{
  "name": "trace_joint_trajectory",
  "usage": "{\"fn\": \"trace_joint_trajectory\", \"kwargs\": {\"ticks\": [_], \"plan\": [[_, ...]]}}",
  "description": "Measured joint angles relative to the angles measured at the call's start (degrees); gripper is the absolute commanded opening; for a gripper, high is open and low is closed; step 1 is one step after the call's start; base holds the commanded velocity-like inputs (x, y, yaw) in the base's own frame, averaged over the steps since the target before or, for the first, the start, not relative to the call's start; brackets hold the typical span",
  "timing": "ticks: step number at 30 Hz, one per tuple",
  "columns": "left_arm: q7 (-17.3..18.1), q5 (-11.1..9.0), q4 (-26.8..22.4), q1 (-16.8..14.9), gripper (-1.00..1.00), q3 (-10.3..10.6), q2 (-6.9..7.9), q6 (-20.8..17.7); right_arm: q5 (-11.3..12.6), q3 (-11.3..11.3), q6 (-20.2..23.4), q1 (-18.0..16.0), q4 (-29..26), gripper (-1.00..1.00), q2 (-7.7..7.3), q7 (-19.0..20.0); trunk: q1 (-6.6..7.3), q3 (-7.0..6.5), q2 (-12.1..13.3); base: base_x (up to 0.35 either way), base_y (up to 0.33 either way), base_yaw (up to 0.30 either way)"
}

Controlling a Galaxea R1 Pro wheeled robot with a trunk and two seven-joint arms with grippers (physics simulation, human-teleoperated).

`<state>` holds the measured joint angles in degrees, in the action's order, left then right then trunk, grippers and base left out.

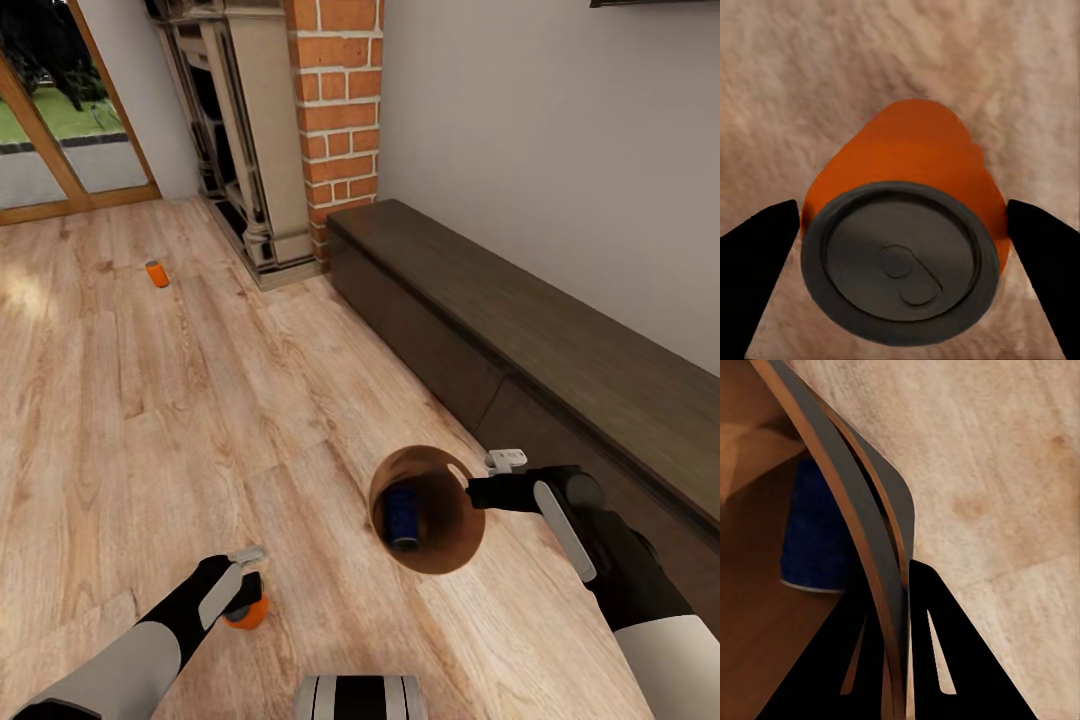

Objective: Put the three can of soda from the living room inside the tash can in the kitchen.

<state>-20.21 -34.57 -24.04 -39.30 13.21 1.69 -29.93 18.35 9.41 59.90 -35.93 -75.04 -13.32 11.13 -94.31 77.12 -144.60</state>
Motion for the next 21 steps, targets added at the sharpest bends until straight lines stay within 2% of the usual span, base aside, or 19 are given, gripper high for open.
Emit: {"fn": "trace_joint_trajectory", "kwargs": {"ticks": [16, 21], "plan": [[0.2, 0.5, 0.0, 0.0, -1.0, -0.1, 0.15, 0.3, -0.1, 0.0, 0.0, 0.0, 0.0, -1.0, -0.05, 0.0, 0.0, 0.0, 0.0, 0.0, 0.0, 0.0], [1.2, 0.2, 0.0, 0.4, -1.0, -0.2, -0.06, 0.4, 0.1, 0.0, 0.0, 0.0, 0.4, -1.0, 0.08, 0.0, 0.13, -1.1, 0.1, 0.0, 0.0, 0.0]]}}
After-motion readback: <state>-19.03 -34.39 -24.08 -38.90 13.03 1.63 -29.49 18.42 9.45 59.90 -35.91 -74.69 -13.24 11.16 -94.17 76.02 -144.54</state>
